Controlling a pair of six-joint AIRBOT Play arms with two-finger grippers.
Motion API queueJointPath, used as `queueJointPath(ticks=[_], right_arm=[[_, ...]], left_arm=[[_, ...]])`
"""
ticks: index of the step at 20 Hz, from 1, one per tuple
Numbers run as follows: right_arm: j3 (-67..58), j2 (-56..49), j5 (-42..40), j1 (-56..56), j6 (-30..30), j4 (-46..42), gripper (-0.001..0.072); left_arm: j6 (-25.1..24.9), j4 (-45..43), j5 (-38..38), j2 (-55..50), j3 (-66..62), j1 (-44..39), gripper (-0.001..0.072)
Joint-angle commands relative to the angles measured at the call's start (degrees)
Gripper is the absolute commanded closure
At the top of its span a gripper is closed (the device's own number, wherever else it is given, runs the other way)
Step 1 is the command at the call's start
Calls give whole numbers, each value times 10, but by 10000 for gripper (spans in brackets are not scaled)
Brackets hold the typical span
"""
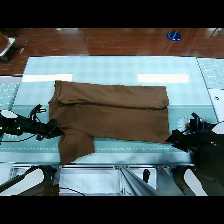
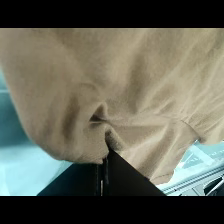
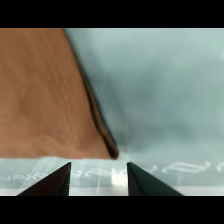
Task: Fold the shirts.
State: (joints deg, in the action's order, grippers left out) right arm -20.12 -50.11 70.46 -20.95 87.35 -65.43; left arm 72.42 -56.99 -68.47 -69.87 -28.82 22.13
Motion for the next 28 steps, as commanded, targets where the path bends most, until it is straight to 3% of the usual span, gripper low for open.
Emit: queueJointPath(ticks=[1, 4, 5, 7, 10, 13, 17, 23, 28], right_arm=[[0, -62, -68, 1, -28, 67, 303], [-6, -115, -92, 1, -95, 180, 319], [-11, -127, -92, 1, -110, 195, 401], [-27, -134, -87, 1, -153, 212, 688], [-89, -134, -42, 1, -168, 214, 691], [-175, -135, -33, 1, -164, 214, 691], [-277, -190, -66, 1, -136, 236, 691], [-382, -320, -65, 1, -146, 276, 691], [-414, -382, -78, 1, -146, 277, 691]], left_arm=[[0, 1, 11, 0, 0, 0, 684], [0, 16, 28, 0, 0, -3, 684], [0, 19, 30, 0, -1, -4, 684], [0, 22, 26, 0, -11, -4, 684], [-1, 39, 7, 3, -58, -4, 684], [-30, 151, 13, 1, -137, -5, 684], [24, 155, 72, -56, -260, -52, 684], [75, 154, 74, -225, -472, -118, 685], [91, 155, 54, -321, -544, -136, 684]])
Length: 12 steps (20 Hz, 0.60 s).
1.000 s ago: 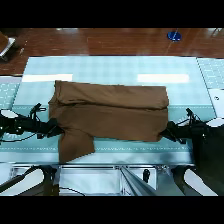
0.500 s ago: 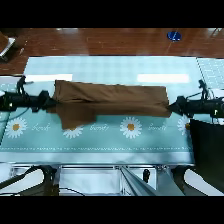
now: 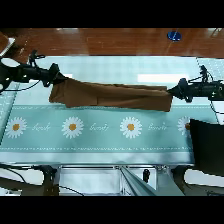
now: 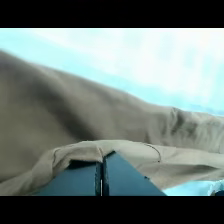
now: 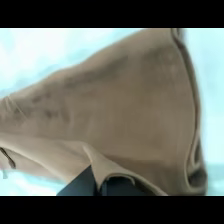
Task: Fold the shirts.
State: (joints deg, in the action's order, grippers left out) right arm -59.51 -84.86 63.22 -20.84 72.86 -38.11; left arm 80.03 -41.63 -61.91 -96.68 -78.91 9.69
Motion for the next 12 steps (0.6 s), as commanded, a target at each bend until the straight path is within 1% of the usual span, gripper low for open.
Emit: queueJointPath(ticks=[1, 2, 3, 4, 5, 6, 8, 9, 10, 11, 12], right_arm=[[-20, -44, -10, 0, -4, 9, 690], [-20, -52, -13, 0, -7, 23, 688], [-20, -60, -19, 0, -11, 38, 646], [-20, -67, -27, 0, -18, 51, 506], [-20, -69, -31, 0, -18, 49, 332], [-22, -68, -29, -1, -23, 43, 294], [-47, -67, 9, -21, -13, -2, 294], [-56, -63, 36, -38, -2, -31, 294], [-56, -53, 50, -56, 8, -64, 295], [-55, -40, 55, -71, 23, -113, 294], [-46, -27, 44, -79, 46, -154, 295]], left_arm=[[15, 1, -11, -63, -43, -12, 684], [15, 1, -11, -70, -43, -12, 682], [15, 1, -7, -75, -43, -12, 610], [15, 1, -7, -76, -43, -12, 381], [14, 1, -23, -75, -46, -12, 200], [1, 0, -52, -76, -60, -7, 200], [1, -37, -118, -72, -104, 19, 201], [8, -73, -148, -63, -121, 39, 201], [17, -106, -162, -44, -123, 59, 201], [5, -125, -161, -18, -112, 78, 201], [-16, -122, -147, 11, -91, 92, 201]])
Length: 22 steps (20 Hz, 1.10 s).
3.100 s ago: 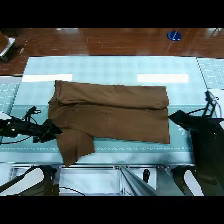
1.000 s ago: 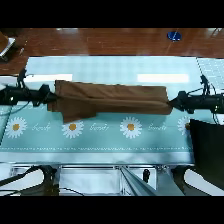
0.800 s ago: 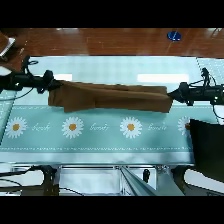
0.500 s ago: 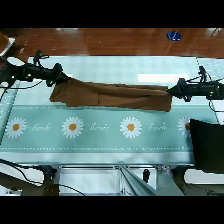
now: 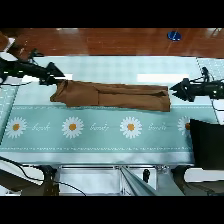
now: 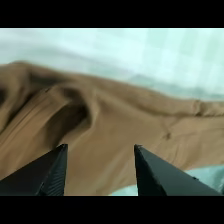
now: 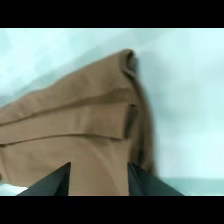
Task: Fold the shirts.
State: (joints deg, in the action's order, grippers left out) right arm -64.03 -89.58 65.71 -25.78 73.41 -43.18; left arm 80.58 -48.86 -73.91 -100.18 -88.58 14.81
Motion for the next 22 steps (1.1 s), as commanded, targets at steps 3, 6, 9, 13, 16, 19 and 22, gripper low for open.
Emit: queueJointPath(ticks=[3, 6, 9, 13, 16, 19, 22], right_arm=[[48, 28, -44, -21, 58, -94, 294], [64, -2, -80, 26, 37, -33, 295], [63, -29, -114, 70, 25, 2, 295], [51, -46, -106, 116, 23, 22, 529], [38, 8, -59, 120, 9, -6, 692], [38, 130, -29, 120, 60, -138, 692], [67, 268, 12, 120, 68, -175, 692]], left_arm=[[-97, 30, 93, 168, 142, 41, 201], [-143, 64, 184, 257, 268, -3, 201], [-157, 64, 163, 269, 300, -47, 201], [-161, 65, 179, 263, 299, -101, 203], [-160, 65, 188, 263, 299, -129, 692], [-161, 73, 196, 263, 299, -164, 684], [-95, 14, 231, 241, 279, -256, 686]])
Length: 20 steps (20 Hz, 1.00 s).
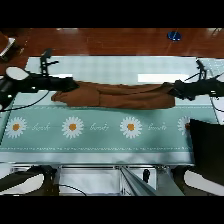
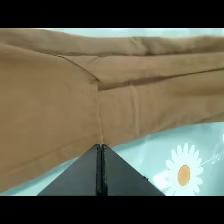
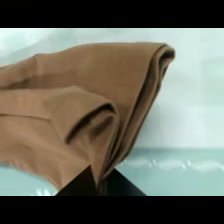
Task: Fold the shirts.
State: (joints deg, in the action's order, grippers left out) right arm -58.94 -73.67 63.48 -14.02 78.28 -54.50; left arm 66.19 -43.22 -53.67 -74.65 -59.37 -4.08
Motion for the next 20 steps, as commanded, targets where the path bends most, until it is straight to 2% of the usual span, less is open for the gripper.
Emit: queueJointPath(ticks=[1, 5, 10, 16, 19, 20], right_arm=[[32, 161, 35, 2, 27, -62, 692], [69, 325, 85, 3, 61, -54, 691], [69, 418, 134, 3, 79, -10, 691], [69, 432, 129, 3, 76, 21, 691], [69, 432, 129, 3, 77, 20, 691], [69, 432, 129, 3, 77, 18, 691]], left_arm=[[67, -54, 45, -31, -28, -103, 686], [110, -54, 57, -137, -145, -235, 686], [176, -52, 35, -278, -291, -365, 685], [170, 35, 37, -354, -314, -473, 685], [126, 24, -9, -352, -334, -452, 685], [136, -9, -36, -347, -337, -429, 685]])
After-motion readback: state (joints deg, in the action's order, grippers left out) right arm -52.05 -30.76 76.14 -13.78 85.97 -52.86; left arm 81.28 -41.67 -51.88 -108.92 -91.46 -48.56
